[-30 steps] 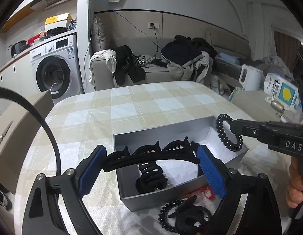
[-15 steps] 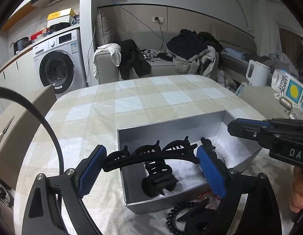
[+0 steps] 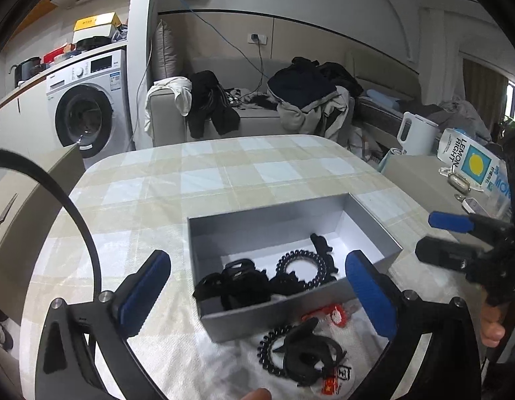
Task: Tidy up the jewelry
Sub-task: 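Reach the right tool to the white pin badge and close on it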
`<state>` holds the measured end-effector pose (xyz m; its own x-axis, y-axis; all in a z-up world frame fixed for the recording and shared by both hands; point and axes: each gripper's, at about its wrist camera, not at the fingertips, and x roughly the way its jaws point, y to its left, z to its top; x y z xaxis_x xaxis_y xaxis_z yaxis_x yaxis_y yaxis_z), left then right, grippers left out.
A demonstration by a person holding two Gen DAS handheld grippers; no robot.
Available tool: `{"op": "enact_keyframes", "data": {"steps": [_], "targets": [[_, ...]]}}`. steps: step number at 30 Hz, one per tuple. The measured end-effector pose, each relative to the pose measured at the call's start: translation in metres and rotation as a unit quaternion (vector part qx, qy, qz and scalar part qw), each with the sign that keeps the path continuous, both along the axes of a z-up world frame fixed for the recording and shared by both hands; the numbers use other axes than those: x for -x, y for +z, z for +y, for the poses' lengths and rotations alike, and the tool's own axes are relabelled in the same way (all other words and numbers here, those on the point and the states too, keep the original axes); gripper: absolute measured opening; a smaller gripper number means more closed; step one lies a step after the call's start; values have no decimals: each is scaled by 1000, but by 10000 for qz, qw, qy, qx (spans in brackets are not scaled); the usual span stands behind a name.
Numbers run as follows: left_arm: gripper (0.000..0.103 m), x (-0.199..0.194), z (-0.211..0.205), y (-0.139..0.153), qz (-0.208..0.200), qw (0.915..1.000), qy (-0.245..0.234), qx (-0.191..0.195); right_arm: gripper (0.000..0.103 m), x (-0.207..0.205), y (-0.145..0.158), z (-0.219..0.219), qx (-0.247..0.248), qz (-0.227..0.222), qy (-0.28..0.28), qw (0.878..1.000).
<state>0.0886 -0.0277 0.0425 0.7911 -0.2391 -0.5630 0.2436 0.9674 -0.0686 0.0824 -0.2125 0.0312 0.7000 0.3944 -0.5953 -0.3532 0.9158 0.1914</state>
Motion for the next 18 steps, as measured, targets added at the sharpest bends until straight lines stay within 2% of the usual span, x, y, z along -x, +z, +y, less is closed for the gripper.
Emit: {"op": "enact_keyframes", "data": {"steps": [5, 10, 18], "targets": [[102, 17, 7, -2, -9, 9999, 109, 23, 103, 3, -18, -1, 385, 155, -110, 9991], [102, 27, 11, -9, 90, 9998, 110, 109, 103, 2, -32, 5, 594, 469, 131, 9970], [102, 27, 6, -28, 398, 9991, 99, -53, 102, 3, -49, 11, 797, 736, 387, 9933]]}}
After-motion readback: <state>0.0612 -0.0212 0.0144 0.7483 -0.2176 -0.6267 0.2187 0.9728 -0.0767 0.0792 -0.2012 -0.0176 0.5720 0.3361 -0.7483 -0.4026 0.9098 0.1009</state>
